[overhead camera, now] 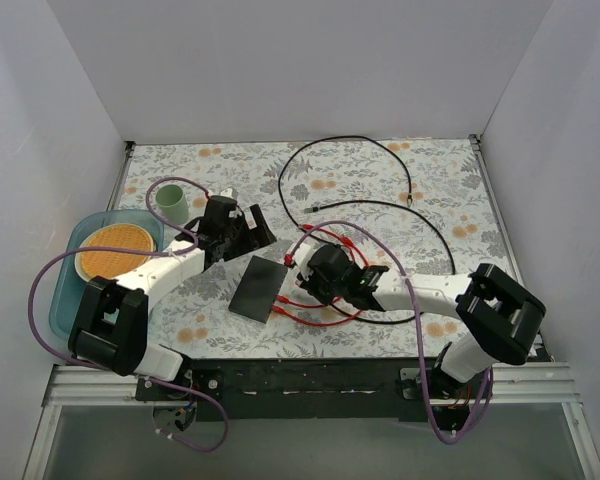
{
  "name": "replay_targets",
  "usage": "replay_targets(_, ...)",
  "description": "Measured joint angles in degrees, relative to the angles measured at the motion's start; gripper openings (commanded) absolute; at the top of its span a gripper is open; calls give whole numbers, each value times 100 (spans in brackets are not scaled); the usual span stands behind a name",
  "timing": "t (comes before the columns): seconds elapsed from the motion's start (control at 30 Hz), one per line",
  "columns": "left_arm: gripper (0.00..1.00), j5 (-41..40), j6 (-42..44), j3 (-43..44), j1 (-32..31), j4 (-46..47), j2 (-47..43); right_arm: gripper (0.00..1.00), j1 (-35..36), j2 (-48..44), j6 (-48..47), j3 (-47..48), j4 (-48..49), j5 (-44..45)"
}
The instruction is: Insert the plug into the switch port
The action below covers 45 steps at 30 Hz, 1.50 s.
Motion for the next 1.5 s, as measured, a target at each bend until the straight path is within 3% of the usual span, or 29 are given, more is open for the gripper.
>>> replay_targets(0.3, 81, 299, 66, -83, 649, 0, 157, 1, 494, 501, -136, 243, -111, 872)
replay_targets(0.63, 67, 654, 103, -195, 691, 11, 551, 1, 739, 1102, -116, 883, -372, 1735)
replay_targets(0.93, 64, 833, 90, -328, 706, 50, 704, 1, 892, 1189, -96, 957, -435, 1829)
replay_targets(1.1, 56, 914, 59, -328, 706, 129, 769, 1, 997, 1261, -72, 1032, -466, 1790)
replay_targets(1.5, 54, 949, 57, -337, 706, 142, 785, 1, 1110, 1436, 20, 1239, -575, 1768)
